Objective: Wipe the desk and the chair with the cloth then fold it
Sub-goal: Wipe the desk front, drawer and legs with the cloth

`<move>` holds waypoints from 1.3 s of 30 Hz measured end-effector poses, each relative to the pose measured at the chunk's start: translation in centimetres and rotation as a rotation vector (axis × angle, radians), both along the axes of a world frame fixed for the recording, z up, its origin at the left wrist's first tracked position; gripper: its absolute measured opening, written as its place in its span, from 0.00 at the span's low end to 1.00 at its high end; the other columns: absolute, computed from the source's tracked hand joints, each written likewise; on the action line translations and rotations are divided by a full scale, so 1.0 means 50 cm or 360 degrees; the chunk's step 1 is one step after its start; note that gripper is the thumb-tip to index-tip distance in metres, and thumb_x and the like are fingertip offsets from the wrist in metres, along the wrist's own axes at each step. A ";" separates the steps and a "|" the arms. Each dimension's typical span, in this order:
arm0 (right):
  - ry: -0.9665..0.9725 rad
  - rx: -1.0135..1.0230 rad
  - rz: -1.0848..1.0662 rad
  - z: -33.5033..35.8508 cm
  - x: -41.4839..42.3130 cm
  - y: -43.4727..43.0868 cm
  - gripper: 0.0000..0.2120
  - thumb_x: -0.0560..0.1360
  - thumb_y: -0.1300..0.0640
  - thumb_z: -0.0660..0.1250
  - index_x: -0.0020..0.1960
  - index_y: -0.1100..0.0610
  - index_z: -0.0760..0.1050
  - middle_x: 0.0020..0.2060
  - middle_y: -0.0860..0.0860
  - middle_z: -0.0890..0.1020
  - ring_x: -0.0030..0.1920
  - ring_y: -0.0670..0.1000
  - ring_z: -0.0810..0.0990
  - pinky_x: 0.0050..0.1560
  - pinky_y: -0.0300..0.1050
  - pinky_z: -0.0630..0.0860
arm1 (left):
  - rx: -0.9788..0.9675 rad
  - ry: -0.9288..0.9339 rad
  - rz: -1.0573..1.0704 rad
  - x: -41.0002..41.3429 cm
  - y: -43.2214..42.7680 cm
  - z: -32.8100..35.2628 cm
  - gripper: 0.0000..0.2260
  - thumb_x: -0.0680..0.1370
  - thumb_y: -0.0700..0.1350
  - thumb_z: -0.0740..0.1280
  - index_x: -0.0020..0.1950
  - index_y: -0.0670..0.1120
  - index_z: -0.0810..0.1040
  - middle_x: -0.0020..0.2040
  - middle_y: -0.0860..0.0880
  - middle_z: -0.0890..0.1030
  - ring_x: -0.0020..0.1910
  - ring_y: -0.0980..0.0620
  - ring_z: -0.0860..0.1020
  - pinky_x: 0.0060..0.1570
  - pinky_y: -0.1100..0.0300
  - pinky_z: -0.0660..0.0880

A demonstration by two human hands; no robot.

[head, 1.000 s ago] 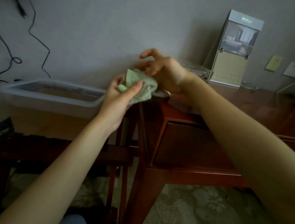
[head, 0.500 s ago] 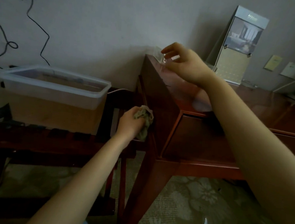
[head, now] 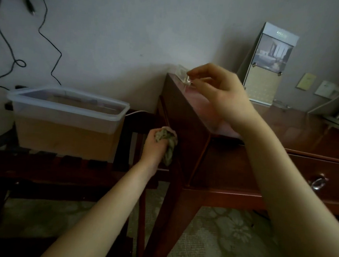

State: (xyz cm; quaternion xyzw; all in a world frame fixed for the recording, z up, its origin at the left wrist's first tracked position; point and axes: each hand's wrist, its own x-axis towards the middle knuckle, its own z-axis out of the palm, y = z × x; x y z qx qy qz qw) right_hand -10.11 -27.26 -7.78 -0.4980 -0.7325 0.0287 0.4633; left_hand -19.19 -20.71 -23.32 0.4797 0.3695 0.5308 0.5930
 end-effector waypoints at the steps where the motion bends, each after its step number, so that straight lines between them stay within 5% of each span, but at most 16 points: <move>1: -0.0030 0.0052 -0.0065 -0.014 0.000 -0.011 0.07 0.75 0.61 0.63 0.50 0.56 0.79 0.48 0.56 0.82 0.48 0.54 0.81 0.53 0.47 0.75 | -0.0006 0.0026 -0.0011 0.000 0.007 0.006 0.12 0.78 0.34 0.57 0.50 0.51 0.72 0.49 0.47 0.77 0.45 0.53 0.76 0.39 0.60 0.73; 4: -0.0186 0.0261 -0.0336 -0.051 0.022 -0.050 0.12 0.72 0.58 0.61 0.51 0.58 0.80 0.48 0.50 0.82 0.51 0.46 0.79 0.54 0.40 0.73 | -0.0021 -0.0020 -0.0029 -0.014 0.002 0.018 0.13 0.78 0.35 0.58 0.57 0.48 0.73 0.55 0.43 0.78 0.52 0.46 0.78 0.42 0.57 0.75; 7: 0.0036 0.0722 -0.0561 -0.098 0.054 -0.104 0.09 0.72 0.65 0.61 0.48 0.58 0.79 0.44 0.50 0.81 0.47 0.45 0.78 0.50 0.37 0.73 | 0.0194 -0.0286 0.0070 -0.025 -0.063 0.046 0.16 0.76 0.34 0.59 0.57 0.51 0.75 0.53 0.46 0.80 0.53 0.49 0.79 0.48 0.57 0.76; 10: 0.0329 0.1012 -0.0539 -0.166 0.066 -0.173 0.07 0.76 0.67 0.60 0.48 0.58 0.75 0.41 0.48 0.77 0.43 0.44 0.76 0.45 0.41 0.72 | 0.0788 -0.0346 0.0209 -0.019 -0.166 0.087 0.18 0.73 0.34 0.61 0.54 0.55 0.72 0.51 0.51 0.78 0.51 0.58 0.78 0.48 0.63 0.76; 14: 0.0389 0.0597 -0.0136 -0.223 0.052 -0.225 0.19 0.80 0.51 0.56 0.68 0.56 0.65 0.60 0.55 0.75 0.61 0.52 0.74 0.61 0.48 0.71 | 0.1730 0.0063 0.0523 0.016 -0.223 0.107 0.20 0.69 0.35 0.64 0.60 0.45 0.70 0.54 0.45 0.69 0.55 0.55 0.71 0.57 0.67 0.68; 17: 0.0764 0.0377 0.0070 -0.224 0.043 -0.235 0.26 0.79 0.44 0.58 0.71 0.58 0.62 0.62 0.51 0.74 0.62 0.48 0.73 0.62 0.45 0.71 | 0.1947 0.0298 0.0068 0.056 -0.246 0.103 0.26 0.72 0.39 0.67 0.69 0.48 0.63 0.61 0.48 0.65 0.63 0.50 0.69 0.63 0.61 0.68; 19: 0.1167 0.0305 0.0017 -0.237 0.072 -0.237 0.17 0.77 0.49 0.59 0.65 0.53 0.66 0.54 0.46 0.78 0.55 0.45 0.77 0.54 0.39 0.74 | 0.1734 0.0402 -0.0612 0.080 -0.258 0.101 0.40 0.71 0.38 0.67 0.75 0.58 0.48 0.71 0.51 0.59 0.71 0.52 0.64 0.68 0.57 0.66; 21: 0.1251 0.0389 -0.0251 -0.270 0.102 -0.239 0.16 0.76 0.51 0.59 0.64 0.51 0.65 0.56 0.49 0.76 0.58 0.48 0.77 0.56 0.41 0.74 | 0.1538 0.0561 -0.1060 0.079 -0.257 0.106 0.47 0.69 0.35 0.66 0.74 0.62 0.40 0.75 0.52 0.58 0.73 0.58 0.62 0.69 0.62 0.63; 23: 0.1176 0.0596 -0.0700 -0.314 0.138 -0.237 0.18 0.77 0.53 0.60 0.65 0.54 0.63 0.57 0.51 0.73 0.59 0.45 0.75 0.58 0.42 0.73 | 0.1834 0.0732 -0.0812 0.063 -0.250 0.122 0.41 0.69 0.35 0.65 0.76 0.54 0.50 0.74 0.50 0.62 0.72 0.58 0.62 0.69 0.66 0.61; 25: 0.1279 0.0740 -0.1070 -0.365 0.179 -0.227 0.16 0.79 0.57 0.60 0.65 0.54 0.61 0.57 0.50 0.72 0.57 0.42 0.75 0.58 0.45 0.74 | 0.2219 0.0816 -0.0133 0.046 -0.235 0.147 0.29 0.71 0.36 0.63 0.72 0.45 0.66 0.70 0.45 0.69 0.70 0.52 0.66 0.70 0.63 0.60; 27: 0.1349 0.0753 -0.1221 -0.401 0.193 -0.215 0.17 0.79 0.49 0.58 0.66 0.48 0.61 0.58 0.55 0.72 0.58 0.51 0.75 0.57 0.57 0.75 | 0.2325 0.0969 0.0332 0.036 -0.205 0.159 0.20 0.74 0.37 0.61 0.66 0.42 0.73 0.65 0.43 0.74 0.66 0.46 0.69 0.69 0.58 0.62; 29: 0.1138 0.0749 -0.1191 -0.434 0.169 -0.200 0.15 0.76 0.44 0.58 0.62 0.38 0.63 0.57 0.57 0.70 0.57 0.57 0.73 0.55 0.62 0.73 | 0.2245 0.1112 0.0407 0.029 -0.167 0.150 0.15 0.77 0.41 0.60 0.62 0.43 0.78 0.61 0.44 0.78 0.63 0.45 0.73 0.67 0.53 0.64; 33: 0.0267 0.0755 -0.0842 -0.495 0.030 -0.162 0.18 0.74 0.48 0.63 0.60 0.54 0.67 0.59 0.54 0.64 0.60 0.56 0.66 0.62 0.51 0.67 | 0.2152 0.0874 0.0326 0.025 -0.125 0.108 0.12 0.79 0.43 0.59 0.56 0.41 0.80 0.54 0.49 0.79 0.57 0.52 0.76 0.61 0.53 0.71; 39: -0.0976 0.0794 -0.0449 -0.715 -0.002 -0.144 0.08 0.80 0.54 0.56 0.57 0.49 0.69 0.57 0.53 0.70 0.49 0.54 0.70 0.48 0.47 0.70 | 0.2006 0.0531 0.0289 0.024 -0.131 0.106 0.10 0.79 0.41 0.59 0.56 0.46 0.78 0.52 0.53 0.78 0.56 0.60 0.76 0.60 0.62 0.71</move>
